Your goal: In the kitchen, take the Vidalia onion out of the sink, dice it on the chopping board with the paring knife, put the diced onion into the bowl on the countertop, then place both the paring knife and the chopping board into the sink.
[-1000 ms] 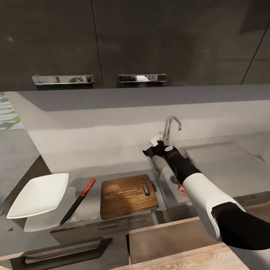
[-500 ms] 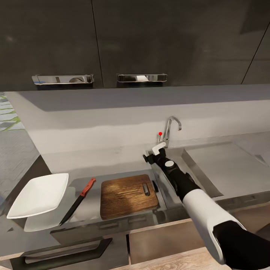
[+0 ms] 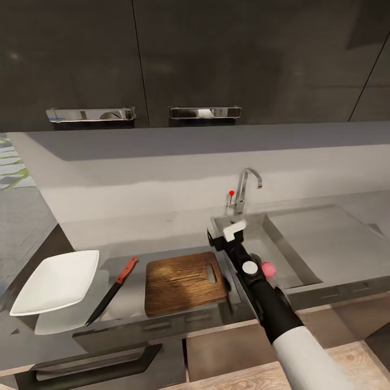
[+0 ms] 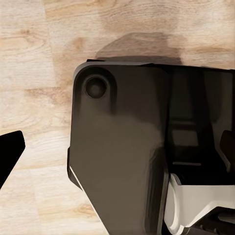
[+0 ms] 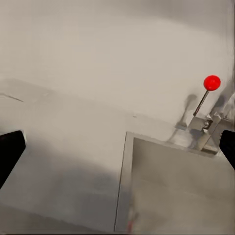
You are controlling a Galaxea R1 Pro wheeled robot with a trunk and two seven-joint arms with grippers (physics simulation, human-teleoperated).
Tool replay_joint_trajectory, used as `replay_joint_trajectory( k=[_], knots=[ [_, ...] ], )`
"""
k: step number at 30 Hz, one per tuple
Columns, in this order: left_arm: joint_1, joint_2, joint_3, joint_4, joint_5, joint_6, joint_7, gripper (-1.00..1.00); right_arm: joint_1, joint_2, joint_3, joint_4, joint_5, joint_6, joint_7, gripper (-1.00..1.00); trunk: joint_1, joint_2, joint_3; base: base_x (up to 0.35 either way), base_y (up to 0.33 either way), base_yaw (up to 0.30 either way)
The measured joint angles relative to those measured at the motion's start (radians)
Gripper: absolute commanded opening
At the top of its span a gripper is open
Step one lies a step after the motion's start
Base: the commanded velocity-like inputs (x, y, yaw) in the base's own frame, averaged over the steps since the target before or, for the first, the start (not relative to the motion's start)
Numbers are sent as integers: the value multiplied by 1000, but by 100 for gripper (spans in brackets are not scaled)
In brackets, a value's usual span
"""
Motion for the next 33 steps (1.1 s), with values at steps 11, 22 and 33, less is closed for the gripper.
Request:
replay_joint_trajectory(
  k=[11,22,33],
  knots=[
    [0,0,0,0,1,0,0,100,331,-43,-1,-331,0,24,1,100,0,0,0,0,0,0],
    [0,0,0,0,3,1,0,100,451,-50,0,-407,0,21,2,100,1,0,0,-210,0,0],
    [0,0,0,0,3,1,0,100,459,-50,0,-409,0,21,2,100,1,0,0,-341,0,0]
  ],
)
